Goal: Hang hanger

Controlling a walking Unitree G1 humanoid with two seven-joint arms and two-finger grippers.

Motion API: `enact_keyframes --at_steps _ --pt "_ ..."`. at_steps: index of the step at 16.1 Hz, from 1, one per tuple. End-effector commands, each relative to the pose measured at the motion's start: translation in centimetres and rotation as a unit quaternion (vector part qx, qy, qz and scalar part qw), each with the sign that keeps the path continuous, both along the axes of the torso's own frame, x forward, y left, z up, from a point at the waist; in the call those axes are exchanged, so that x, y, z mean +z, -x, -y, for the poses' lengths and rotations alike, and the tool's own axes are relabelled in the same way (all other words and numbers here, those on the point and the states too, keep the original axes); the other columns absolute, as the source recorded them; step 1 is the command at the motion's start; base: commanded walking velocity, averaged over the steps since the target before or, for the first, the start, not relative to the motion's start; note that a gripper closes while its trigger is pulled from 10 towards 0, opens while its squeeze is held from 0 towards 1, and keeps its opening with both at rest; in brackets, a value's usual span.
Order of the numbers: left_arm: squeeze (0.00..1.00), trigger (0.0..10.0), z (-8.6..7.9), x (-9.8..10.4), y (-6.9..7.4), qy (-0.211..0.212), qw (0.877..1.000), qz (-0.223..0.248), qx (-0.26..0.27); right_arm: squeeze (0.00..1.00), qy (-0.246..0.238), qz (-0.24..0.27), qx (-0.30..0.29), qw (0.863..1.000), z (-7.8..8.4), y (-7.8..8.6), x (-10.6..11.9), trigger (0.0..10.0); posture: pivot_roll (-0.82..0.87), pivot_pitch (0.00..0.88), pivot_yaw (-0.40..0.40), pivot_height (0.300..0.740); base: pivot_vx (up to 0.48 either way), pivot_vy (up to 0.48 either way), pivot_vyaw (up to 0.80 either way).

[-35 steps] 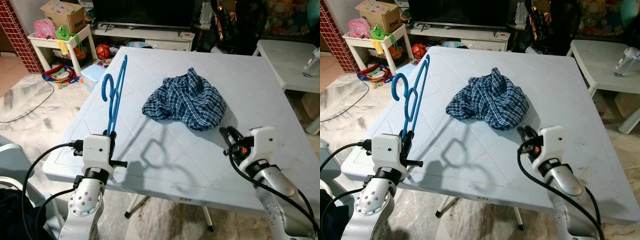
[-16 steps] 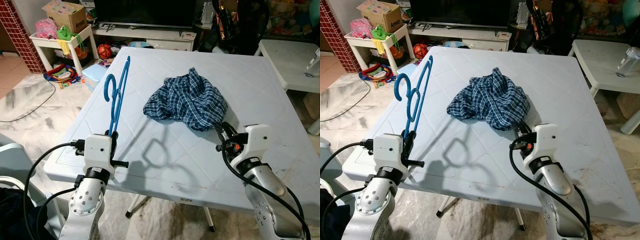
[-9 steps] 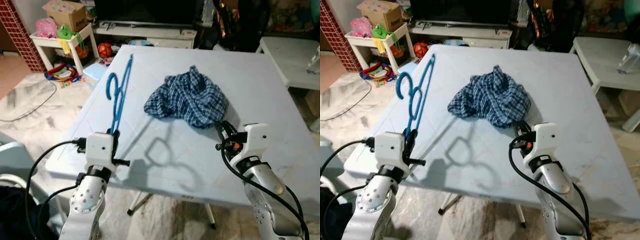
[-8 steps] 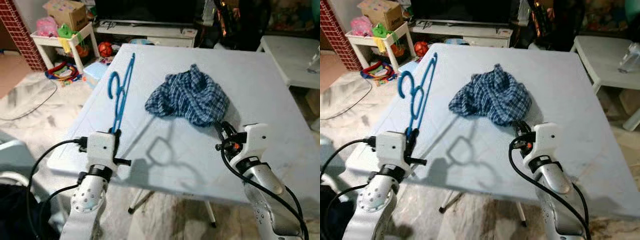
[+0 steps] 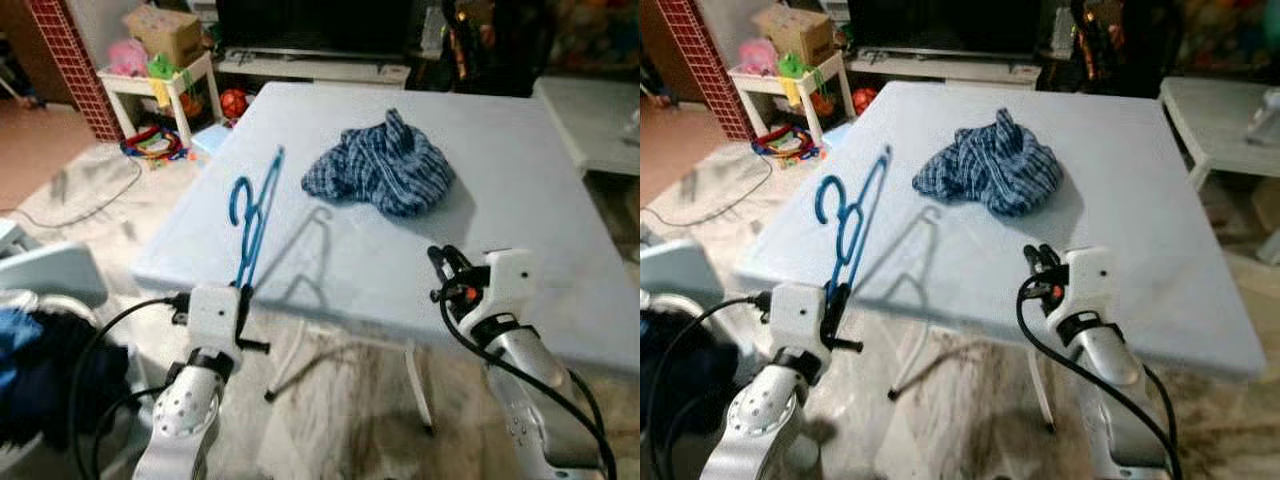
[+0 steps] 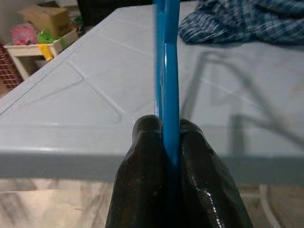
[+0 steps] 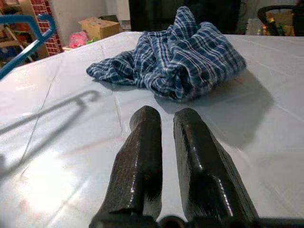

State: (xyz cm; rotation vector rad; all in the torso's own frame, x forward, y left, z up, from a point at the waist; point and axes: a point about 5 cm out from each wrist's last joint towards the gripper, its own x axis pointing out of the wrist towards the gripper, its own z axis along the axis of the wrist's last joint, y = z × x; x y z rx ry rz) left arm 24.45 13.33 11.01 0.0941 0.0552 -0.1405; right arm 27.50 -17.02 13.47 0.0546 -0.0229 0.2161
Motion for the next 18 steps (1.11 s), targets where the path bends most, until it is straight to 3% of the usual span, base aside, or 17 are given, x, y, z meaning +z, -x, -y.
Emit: enact_keyframes --at_steps 1,11,18 --pt "0.0 10.0 -0.37 0.14 0.04 -0.001 1.0 0.002 0.003 0.0 0.001 0.004 0.004 1.0 -0.24 -0.05 0.17 10.0 0.03 0.055 -0.01 0.74 -0.307 0.0 0.0" --pt "0.0 10.0 -0.12 0.02 -0.29 -0.002 1.0 0.002 -0.004 0.0 0.006 0.002 0.006 1.0 -0.32 -0.3 -0.13 10.0 0.03 0.042 -0.012 0.74 -0.292 0.0 0.0" --pt "0.0 10.0 -0.04 -0.16 -0.41 -0.002 1.0 0.001 -0.004 0.0 -0.003 -0.001 0.014 1.0 -0.62 -0.5 -0.31 10.0 0.03 0.028 -0.02 0.74 0.0 0.0 0.0"
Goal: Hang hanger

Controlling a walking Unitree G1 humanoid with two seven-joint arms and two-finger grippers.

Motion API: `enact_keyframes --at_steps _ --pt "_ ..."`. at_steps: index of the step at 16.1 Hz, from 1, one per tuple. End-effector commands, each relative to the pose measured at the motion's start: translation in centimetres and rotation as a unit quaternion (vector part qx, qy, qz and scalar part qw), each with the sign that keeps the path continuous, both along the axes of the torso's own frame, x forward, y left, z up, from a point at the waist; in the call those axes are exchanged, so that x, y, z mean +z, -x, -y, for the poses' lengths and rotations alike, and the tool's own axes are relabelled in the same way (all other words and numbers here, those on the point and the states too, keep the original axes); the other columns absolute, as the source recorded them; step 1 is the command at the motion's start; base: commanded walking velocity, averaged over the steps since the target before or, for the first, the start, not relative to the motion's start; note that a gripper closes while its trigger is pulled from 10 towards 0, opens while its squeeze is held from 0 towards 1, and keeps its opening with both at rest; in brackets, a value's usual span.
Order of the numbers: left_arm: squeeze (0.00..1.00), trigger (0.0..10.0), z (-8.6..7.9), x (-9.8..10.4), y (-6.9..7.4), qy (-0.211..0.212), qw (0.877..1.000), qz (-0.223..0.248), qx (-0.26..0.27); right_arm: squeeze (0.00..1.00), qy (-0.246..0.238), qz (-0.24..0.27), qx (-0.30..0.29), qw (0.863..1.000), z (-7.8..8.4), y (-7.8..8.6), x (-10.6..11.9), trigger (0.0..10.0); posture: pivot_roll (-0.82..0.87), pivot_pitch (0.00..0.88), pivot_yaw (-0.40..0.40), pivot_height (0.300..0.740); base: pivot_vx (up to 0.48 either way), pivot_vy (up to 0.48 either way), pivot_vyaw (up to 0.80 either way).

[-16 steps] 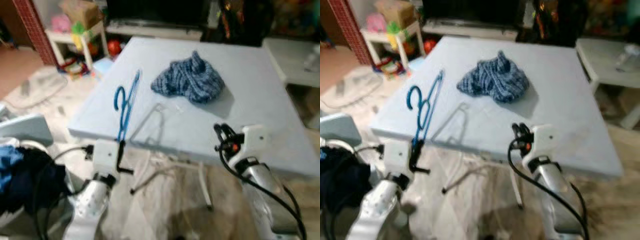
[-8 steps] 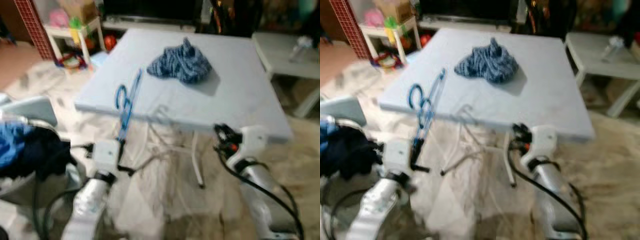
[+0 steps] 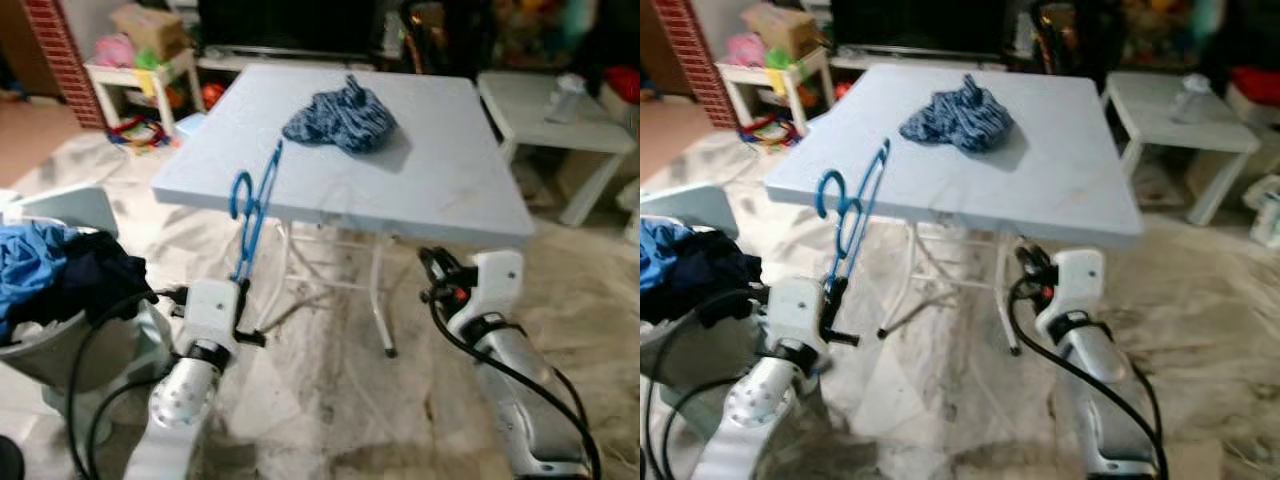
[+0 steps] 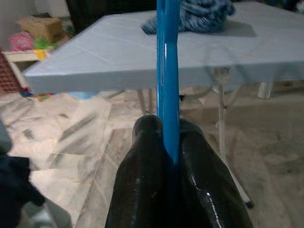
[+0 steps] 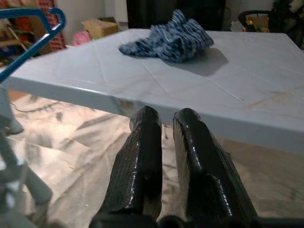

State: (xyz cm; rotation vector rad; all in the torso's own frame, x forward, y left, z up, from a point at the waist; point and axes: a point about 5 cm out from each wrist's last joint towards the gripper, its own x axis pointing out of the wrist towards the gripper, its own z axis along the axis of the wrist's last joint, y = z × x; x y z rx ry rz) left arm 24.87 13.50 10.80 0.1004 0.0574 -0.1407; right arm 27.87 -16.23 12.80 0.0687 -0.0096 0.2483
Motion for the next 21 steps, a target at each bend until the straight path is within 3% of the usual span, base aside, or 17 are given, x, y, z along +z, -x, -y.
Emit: enact_keyframes --at_steps 1,10,11,15,21 --pt "0.0 10.0 0.0 -0.2 0.0 0.0 1.0 -0.005 0.0 1.0 -0.01 0.009 0.005 1.0 0.0 0.0 0.4 10.0 0.03 0.027 -0.02 0.74 0.0 0.0 0.0" --pt "0.0 10.0 -0.5 -1.2 0.2 0.001 0.999 -0.031 0.014 1.0 0.014 0.004 -0.03 0.999 0.3 0.2 0.0 10.0 0.03 0.041 -0.017 0.74 0.0 0.0 0.0" --pt "0.0 10.0 -0.7 -1.3 0.1 0.001 0.999 -0.032 0.018 0.0 0.015 0.002 -0.038 0.999 0.3 0.2 -0.1 10.0 0.03 0.044 -0.016 0.74 0.0 0.0 0.0" --pt "0.0 10.0 -1.1 -1.1 0.0 0.003 0.999 -0.027 0.038 0.0 0.034 0.003 -0.129 0.991 2.2 0.1 -0.1 10.0 0.03 0.048 -0.018 0.74 0.0 0.0 0.0" --pt "0.0 10.0 -1.6 -1.1 0.2 0.009 0.998 -0.029 0.048 0.0 0.046 -0.001 -0.166 0.985 2.4 0.8 -0.6 10.0 0.03 0.06 -0.011 0.74 0.0 0.0 0.0"
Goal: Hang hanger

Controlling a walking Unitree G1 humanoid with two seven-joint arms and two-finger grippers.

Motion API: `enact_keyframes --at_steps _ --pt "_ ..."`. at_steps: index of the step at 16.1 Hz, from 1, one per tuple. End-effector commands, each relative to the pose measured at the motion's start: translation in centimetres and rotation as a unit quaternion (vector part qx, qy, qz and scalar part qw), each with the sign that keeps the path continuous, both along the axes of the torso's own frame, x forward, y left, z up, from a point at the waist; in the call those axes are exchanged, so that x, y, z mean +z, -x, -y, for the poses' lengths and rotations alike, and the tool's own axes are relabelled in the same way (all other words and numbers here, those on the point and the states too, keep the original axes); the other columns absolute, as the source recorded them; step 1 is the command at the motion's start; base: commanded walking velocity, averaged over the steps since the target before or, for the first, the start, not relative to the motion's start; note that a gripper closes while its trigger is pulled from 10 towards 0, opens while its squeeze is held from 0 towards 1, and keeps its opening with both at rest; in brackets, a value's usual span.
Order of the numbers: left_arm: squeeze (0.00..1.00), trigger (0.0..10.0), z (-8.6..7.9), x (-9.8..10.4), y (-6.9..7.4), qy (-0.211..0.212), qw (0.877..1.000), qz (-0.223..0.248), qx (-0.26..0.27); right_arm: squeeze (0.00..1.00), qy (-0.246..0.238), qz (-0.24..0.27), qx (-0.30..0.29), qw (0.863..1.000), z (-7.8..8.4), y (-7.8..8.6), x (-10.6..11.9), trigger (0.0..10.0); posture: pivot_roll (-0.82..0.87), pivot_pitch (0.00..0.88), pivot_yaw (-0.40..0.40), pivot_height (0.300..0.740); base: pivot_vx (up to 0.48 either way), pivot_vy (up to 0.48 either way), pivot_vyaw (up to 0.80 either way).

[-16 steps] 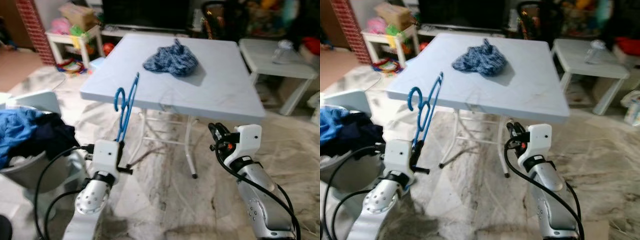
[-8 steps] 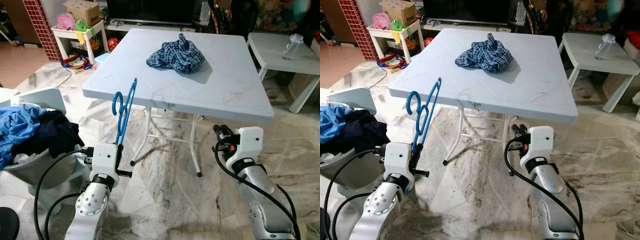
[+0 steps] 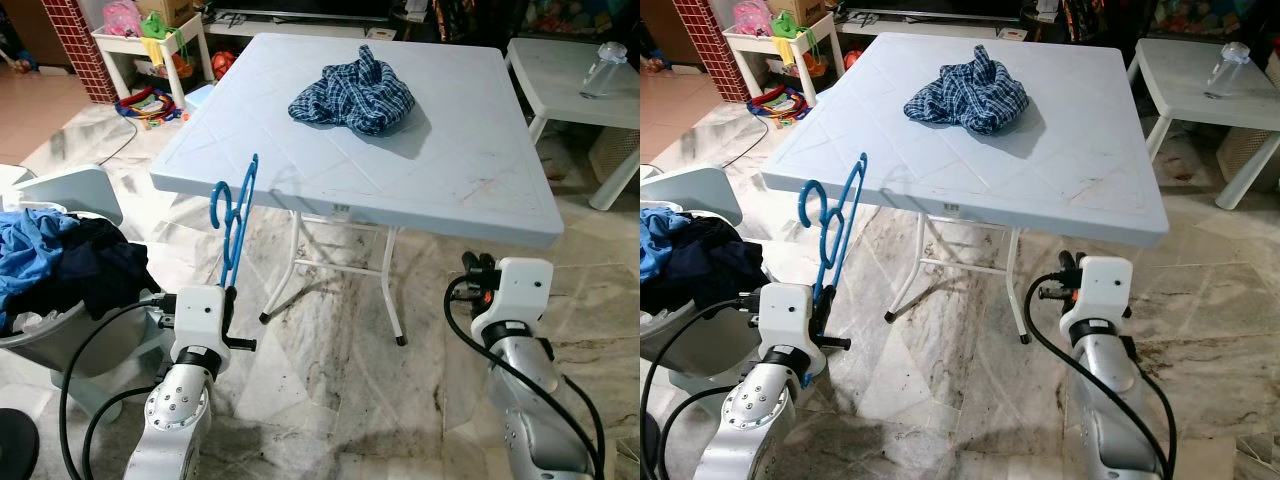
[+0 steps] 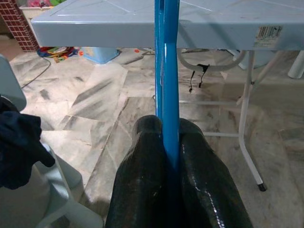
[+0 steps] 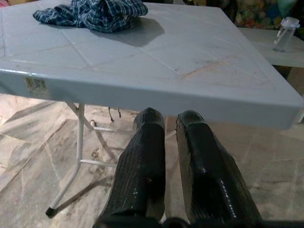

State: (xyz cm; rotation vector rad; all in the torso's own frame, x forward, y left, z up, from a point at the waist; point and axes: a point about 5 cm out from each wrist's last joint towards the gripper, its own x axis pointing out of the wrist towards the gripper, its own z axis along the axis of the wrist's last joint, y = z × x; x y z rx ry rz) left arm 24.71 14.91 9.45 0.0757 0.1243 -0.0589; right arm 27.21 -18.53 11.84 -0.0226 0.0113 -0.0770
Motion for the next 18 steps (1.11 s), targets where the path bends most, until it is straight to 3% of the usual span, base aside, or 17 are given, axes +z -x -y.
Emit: enact_keyframes --at_steps 1,9,18 --pt "0.0 10.0 -0.2 0.2 0.1 0.001 1.0 0.003 0.006 0.0 0.002 0.009 -0.005 1.0 0.1 0.2 0.4 10.0 0.03 0.062 -0.011 0.74 0.0 0.0 0.0" --pt "0.0 10.0 -0.6 0.9 0.2 0.036 0.999 0.011 0.009 0.0 -0.027 0.007 0.002 1.0 -0.1 0.4 0.4 10.0 0.02 0.069 -0.009 0.74 0.0 0.0 0.0" --pt "0.0 10.0 -0.3 1.0 -0.1 0.034 0.999 0.017 -0.002 0.0 -0.024 -0.005 -0.008 1.0 0.0 0.4 0.3 10.0 0.02 0.064 -0.009 0.74 0.0 0.0 0.0"
